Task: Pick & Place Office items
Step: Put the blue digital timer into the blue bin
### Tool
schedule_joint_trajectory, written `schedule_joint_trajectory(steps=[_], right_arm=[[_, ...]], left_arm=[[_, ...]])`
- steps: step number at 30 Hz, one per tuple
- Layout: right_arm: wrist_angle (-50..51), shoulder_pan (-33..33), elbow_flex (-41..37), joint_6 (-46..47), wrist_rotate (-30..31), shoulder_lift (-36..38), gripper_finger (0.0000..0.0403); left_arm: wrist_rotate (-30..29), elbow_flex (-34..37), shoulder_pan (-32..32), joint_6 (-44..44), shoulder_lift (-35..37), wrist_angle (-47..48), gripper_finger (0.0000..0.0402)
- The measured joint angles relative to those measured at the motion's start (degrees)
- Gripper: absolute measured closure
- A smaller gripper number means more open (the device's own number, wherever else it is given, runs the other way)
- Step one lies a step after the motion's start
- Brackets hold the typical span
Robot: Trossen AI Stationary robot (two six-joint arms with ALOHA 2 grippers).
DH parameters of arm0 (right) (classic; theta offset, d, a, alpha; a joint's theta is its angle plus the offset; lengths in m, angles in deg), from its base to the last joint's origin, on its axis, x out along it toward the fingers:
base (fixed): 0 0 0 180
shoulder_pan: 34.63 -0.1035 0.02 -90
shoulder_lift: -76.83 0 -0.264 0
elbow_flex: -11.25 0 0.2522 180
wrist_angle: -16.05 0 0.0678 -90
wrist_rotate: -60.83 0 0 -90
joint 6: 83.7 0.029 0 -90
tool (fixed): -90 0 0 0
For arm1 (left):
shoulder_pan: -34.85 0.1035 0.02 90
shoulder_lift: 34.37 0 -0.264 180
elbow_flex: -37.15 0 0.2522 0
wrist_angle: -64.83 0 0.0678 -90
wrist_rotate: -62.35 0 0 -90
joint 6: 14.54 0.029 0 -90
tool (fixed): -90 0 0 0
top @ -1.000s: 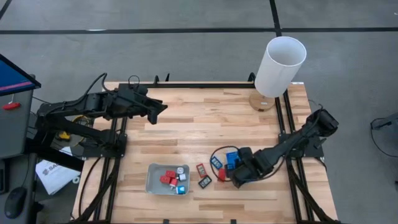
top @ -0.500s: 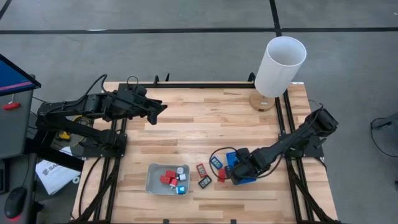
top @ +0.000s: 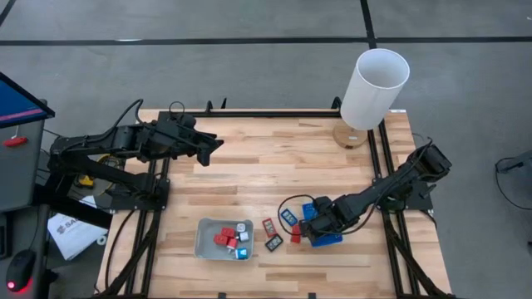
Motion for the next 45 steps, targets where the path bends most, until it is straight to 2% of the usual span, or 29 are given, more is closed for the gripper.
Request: schedule_joint_trajectory(steps=[7,14,18,22,26,29,34,39,45], right_arm=[[2.8,-0.1,2.6,-0.8,1.8,0.0,0.0219],[9.8,0.7,7.6,-2.6,10.0,4.3,0.0211],[7.4,2.9,8.5,-11.7,12.7,7.6,0.0216],[2.8,6.6,9.1,-26.4,13.1,9.5,0.0221],[-0.5,11.3,10.7,-39.4,8.1,9.7,0.0225],[-1.0,14.7,11.6,-43.9,5.1,9.7,0.0222],[-0.5,18.8,13.0,-45.9,-1.0,9.7,0.0198],[-4.6,18.4,13.5,-45.0,-5.0,8.6,0.0174],[-8.0,15.1,22.2,-47.0,-14.8,-0.2,0.0167]], left_arm=[[-0.3,0.0,0.0,0.0,0.0,-0.1,0.0204],[0.0,0.0,-1.1,1.6,-1.7,-0.2,0.0204],[1.4,0.0,-2.2,2.0,-4.3,-0.1,0.0203],[3.2,0.0,-3.2,3.1,-6.8,-0.4,0.0206],[3.4,0.0,-4.1,3.0,-8.2,-0.5,0.0206],[3.4,0.0,-4.6,2.7,-8.3,-0.6,0.0206],[3.1,0.0,-5.2,1.5,-7.0,-0.4,0.021],[2.7,0.0,-5.2,1.5,-5.2,-0.1,0.021],[1.8,0.0,-5.1,2.6,-2.8,-0.4,0.0213]])
